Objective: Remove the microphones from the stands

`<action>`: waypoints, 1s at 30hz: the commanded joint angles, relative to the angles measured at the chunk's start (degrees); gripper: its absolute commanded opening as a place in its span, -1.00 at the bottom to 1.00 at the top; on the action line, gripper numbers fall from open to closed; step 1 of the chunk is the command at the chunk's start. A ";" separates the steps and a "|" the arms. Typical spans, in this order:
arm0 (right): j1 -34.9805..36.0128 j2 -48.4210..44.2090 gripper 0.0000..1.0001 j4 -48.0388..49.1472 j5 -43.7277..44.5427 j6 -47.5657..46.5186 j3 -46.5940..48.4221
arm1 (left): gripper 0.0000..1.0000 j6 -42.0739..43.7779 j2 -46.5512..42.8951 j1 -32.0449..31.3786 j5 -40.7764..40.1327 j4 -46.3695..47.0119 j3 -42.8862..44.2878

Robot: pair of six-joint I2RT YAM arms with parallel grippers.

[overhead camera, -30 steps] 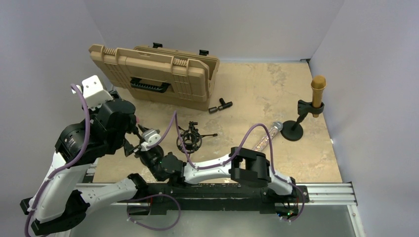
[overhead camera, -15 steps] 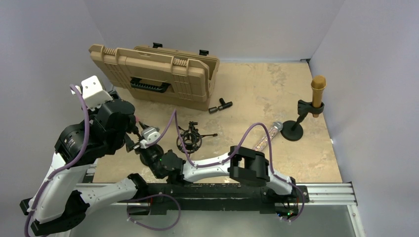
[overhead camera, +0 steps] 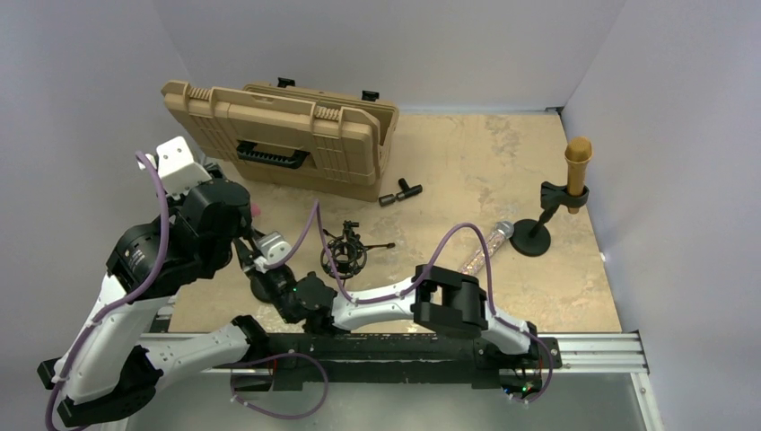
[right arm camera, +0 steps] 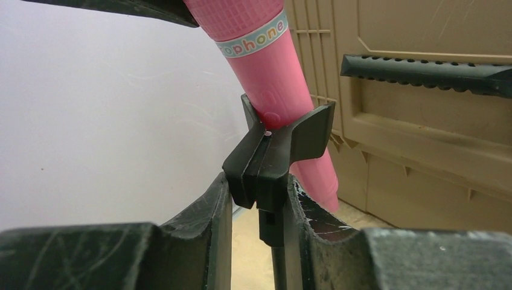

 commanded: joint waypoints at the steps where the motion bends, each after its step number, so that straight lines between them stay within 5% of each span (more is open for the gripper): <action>1: -0.15 -2.44 -1.00 4.62 -1.89 0.31 -3.06 | -1.00 1.87 0.14 -0.10 0.03 3.87 -0.13; 10: -0.08 -2.38 -1.00 4.46 -5.43 -1.85 -4.42 | -1.00 22.20 0.57 -0.10 -2.28 16.79 2.24; 19: 0.22 -2.70 -1.00 5.17 -7.26 -2.97 -5.42 | -1.00 47.20 2.55 -0.13 -7.33 40.58 3.07; 26: 0.22 -2.17 -1.00 1.36 -7.44 -1.16 -3.82 | -1.00 58.27 2.22 -0.10 -9.22 45.13 10.45; 30: 0.18 -2.59 -0.16 -1.87 -6.45 0.12 -3.10 | -1.00 55.49 -0.18 -0.10 -7.45 38.62 12.46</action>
